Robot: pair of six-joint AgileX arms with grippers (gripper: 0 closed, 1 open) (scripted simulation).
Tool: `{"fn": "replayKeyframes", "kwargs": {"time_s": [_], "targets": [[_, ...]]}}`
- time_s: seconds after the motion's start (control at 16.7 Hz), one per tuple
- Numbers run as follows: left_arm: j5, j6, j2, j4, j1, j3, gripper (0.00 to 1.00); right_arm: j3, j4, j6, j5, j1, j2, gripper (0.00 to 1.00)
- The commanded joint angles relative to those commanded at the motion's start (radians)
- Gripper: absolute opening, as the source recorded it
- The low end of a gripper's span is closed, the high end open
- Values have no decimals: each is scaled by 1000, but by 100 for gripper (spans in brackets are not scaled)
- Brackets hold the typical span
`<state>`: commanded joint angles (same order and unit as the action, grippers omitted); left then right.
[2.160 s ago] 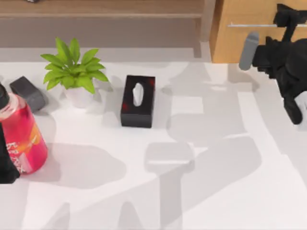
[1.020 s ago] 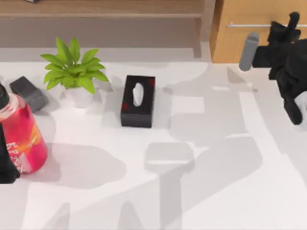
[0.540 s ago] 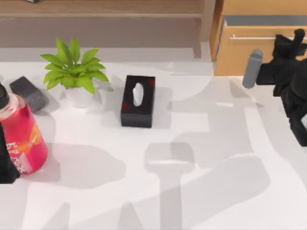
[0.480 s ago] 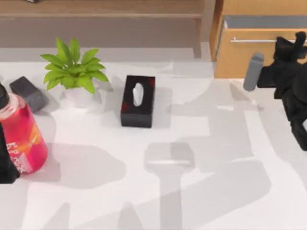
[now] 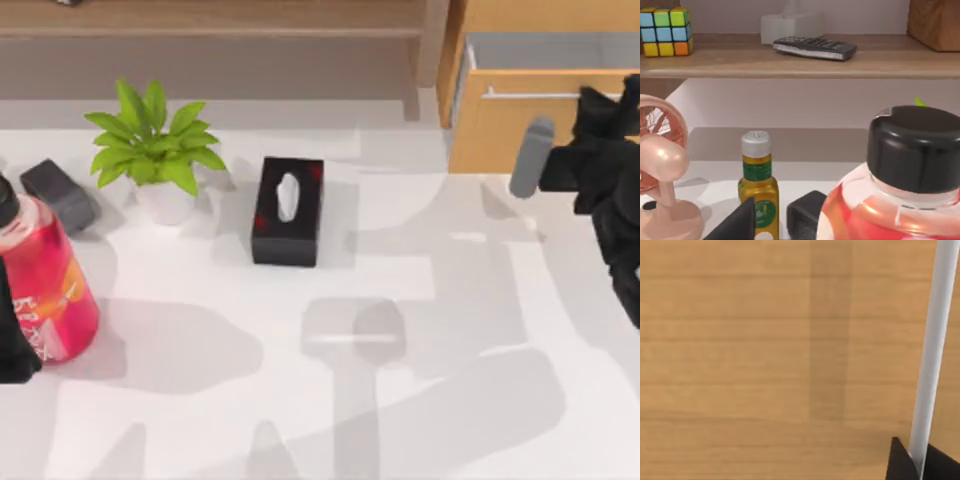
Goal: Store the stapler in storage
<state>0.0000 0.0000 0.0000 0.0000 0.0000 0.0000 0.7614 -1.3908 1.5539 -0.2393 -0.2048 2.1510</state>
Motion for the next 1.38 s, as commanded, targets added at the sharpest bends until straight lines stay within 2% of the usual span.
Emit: {"fn": "replayKeyframes", "kwargs": {"time_s": [0.42, 0.84, 1.2, 1.38], "targets": [[0, 0, 0, 0, 0, 0, 100, -231, -126, -1, -32, -38, -72, 0], [0, 0, 0, 0, 0, 0, 100, -259, -157, 1, -46, -47, -89, 0], [0, 0, 0, 0, 0, 0, 100, -456, -293, -1, -102, -104, -141, 0], [0, 0, 0, 0, 0, 0, 100, -489, -320, -2, -114, -115, -154, 0]]}}
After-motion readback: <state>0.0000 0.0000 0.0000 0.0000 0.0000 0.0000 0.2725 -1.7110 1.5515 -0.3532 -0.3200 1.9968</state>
